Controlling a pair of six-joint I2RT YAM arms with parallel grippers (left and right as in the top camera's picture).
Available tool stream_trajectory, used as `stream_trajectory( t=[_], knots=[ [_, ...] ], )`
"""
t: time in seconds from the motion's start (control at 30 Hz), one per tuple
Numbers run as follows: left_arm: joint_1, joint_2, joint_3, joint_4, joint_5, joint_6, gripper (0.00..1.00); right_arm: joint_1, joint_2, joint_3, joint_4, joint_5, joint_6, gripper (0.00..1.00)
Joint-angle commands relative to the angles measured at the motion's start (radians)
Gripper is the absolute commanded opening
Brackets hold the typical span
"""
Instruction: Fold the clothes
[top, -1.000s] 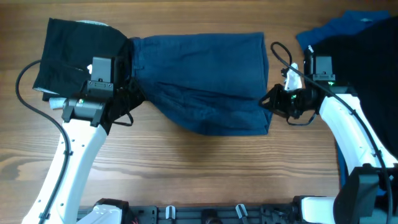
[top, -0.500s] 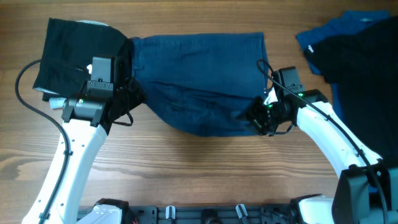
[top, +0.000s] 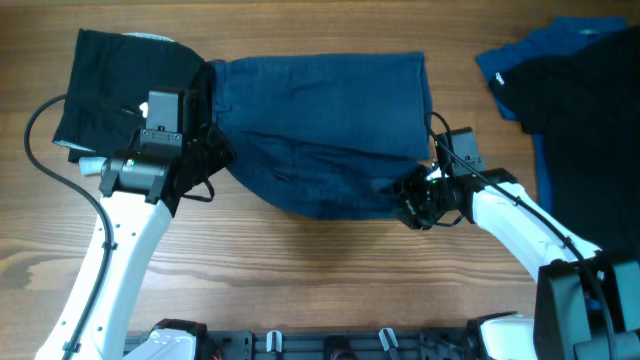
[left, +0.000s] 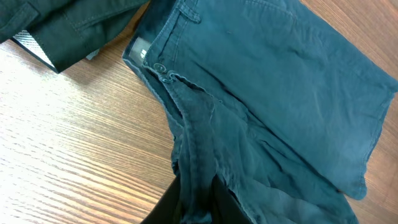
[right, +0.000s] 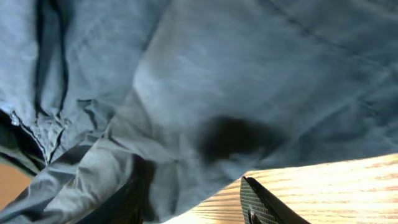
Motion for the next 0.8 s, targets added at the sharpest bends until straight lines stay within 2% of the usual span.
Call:
stream_trajectory(
  t=[0.0,0.13,0.27,0.3,0.5,0.77],
  knots=[
    [0.002,0.003,0.019,0.005,-0.014,-0.009,0.08,0.000,0.010,-0.007,0.007,-0.008,0.031,0.51],
    [0.002,0.003,0.019,0.006,-0.014,-0.009,0.04,0.000,0.010,-0.008,0.006,-0.004,0.029,0.52],
    [0.002,0.003,0.019,0.006,-0.014,-0.009,0.04,0.000,0.010,-0.008,0.007,0.008,0.029,0.53],
    [0.002,0.003,0.019,0.005,-0.016,-0.009,0.04,0.000,0.010,-0.008,0.007,0.011,0.030,0.58],
    [0.002,0.003,0.019,0.005,-0.018,-0.009,0.04,0.000,0.010,-0.008,0.013,0.010,0.056,0.61],
    [0.002,0.003,0.019,0.006,-0.018,-0.008,0.04,0.000,0.011,-0.016,0.014,0.003,0.133,0.55]
  ],
)
